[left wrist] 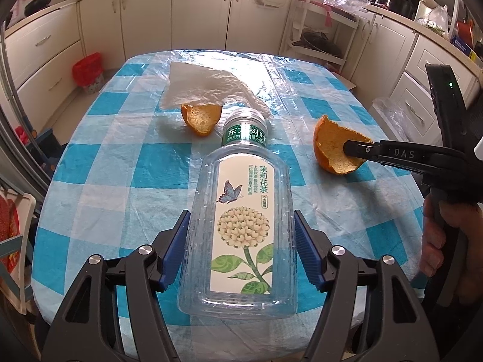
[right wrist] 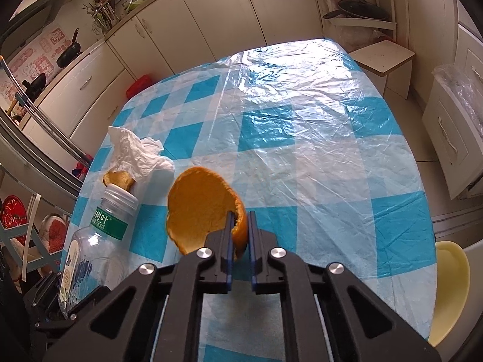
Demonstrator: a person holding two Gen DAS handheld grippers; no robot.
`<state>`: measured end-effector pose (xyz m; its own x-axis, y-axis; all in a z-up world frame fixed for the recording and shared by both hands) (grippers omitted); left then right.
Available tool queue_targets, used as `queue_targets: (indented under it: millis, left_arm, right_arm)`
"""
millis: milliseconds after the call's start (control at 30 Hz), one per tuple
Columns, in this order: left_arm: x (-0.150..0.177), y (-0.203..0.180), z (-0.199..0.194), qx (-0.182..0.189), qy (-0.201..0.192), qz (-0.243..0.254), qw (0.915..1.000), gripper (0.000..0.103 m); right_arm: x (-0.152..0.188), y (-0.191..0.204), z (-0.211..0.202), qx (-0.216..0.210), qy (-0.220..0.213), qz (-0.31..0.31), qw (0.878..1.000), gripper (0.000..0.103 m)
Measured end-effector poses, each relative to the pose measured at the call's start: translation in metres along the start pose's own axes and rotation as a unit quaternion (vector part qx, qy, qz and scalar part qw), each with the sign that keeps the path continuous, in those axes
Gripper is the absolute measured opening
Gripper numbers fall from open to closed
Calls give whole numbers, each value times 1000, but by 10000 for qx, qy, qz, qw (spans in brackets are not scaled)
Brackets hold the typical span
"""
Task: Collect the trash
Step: 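Grasp the orange peel with the right tool and lift it, then carry bottle and peel over the yellow bucket and open the right tool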
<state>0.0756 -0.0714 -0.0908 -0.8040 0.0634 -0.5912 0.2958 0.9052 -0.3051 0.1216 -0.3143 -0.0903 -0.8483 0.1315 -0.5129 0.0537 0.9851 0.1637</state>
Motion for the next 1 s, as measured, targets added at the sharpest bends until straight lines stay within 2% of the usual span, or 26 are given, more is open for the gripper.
queue_targets:
  millis: [67, 167, 667, 1000]
  left_arm:
    - [-1, -1, 0, 26, -10, -21, 10000, 63]
    - [-1, -2, -1, 66, -37, 2, 10000, 53]
    - [-2, -19, -16, 249, -306, 137, 9991, 52]
    - [-3, -47, -19, 378, -349, 385, 9979, 52]
  right_arm:
    - [0, 1, -1, 23, -34, -50, 10000, 7]
    - [0, 1, -4, 78, -96, -99, 9999, 7]
    - [0, -16, -24, 253, -372, -104, 9989, 6]
    - [4, -49, -45, 415, -562, 98, 9975, 6]
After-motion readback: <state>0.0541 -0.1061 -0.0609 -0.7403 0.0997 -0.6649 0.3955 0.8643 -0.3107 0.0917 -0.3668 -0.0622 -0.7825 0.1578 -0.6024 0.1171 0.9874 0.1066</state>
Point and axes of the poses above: each gripper's, at about its wrist camera, not at the fingertips, and z roughly the way its jaws point, y to its left, x to its underside, the point moved 3 cm from there along z, roughly the way its jaws point, and after that the axes turned 13 degrees about x, right-handed, at the moved point
